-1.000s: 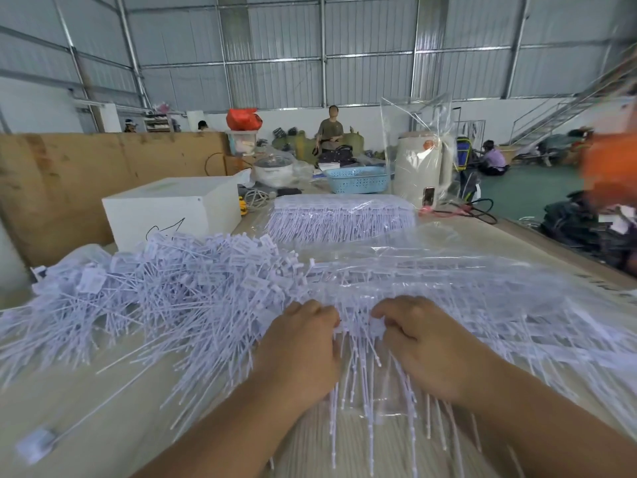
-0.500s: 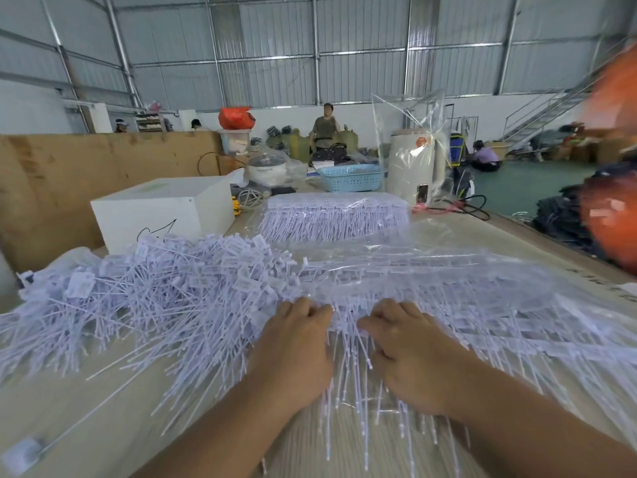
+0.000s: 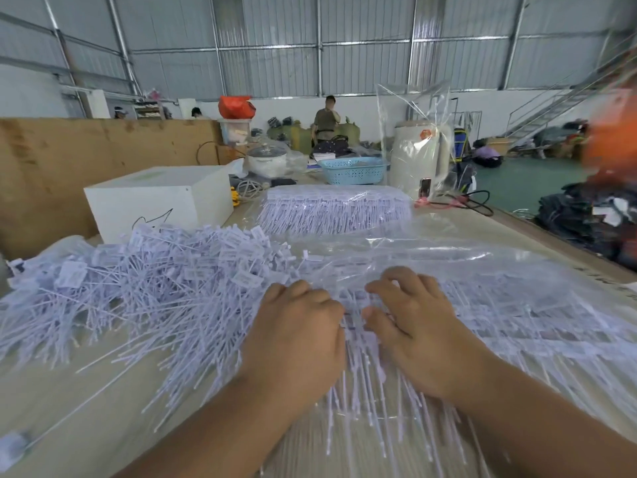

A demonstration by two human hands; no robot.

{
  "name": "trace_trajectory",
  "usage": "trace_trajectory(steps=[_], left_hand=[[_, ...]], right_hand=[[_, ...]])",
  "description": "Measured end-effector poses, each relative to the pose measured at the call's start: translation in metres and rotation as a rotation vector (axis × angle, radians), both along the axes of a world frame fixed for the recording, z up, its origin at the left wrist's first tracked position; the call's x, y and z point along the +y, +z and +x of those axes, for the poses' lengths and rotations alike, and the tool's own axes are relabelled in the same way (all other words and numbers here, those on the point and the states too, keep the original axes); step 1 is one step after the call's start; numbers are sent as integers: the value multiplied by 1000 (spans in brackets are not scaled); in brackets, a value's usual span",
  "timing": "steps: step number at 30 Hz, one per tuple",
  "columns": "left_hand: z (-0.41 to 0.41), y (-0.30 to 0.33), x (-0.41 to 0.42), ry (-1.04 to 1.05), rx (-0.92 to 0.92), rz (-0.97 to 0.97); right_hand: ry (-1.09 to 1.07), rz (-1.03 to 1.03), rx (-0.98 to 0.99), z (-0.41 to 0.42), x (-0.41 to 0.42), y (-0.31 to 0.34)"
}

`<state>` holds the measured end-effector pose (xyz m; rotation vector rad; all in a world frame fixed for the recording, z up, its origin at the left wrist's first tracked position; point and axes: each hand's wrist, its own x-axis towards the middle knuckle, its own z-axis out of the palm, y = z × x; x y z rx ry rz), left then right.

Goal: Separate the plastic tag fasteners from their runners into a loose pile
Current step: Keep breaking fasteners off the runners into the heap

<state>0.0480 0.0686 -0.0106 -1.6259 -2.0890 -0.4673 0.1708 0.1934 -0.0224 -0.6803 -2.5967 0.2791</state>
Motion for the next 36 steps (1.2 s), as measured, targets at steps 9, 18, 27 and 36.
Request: trace_trajectory(steps=[9, 18, 27, 36], left_hand=[[-2, 0, -3, -200, -48, -119], [-6, -3, -4, -258, -131, -199], [-6, -10, -2, -261, -204, -132], [-12, -20, 0, -203, -206, -168]], right_hand=[[158, -319, -237, 5, 5, 4], [40, 89, -286, -18, 13, -1], [-1, 55, -313, -50, 19, 10], [-85, 45, -185, -57, 28, 8]])
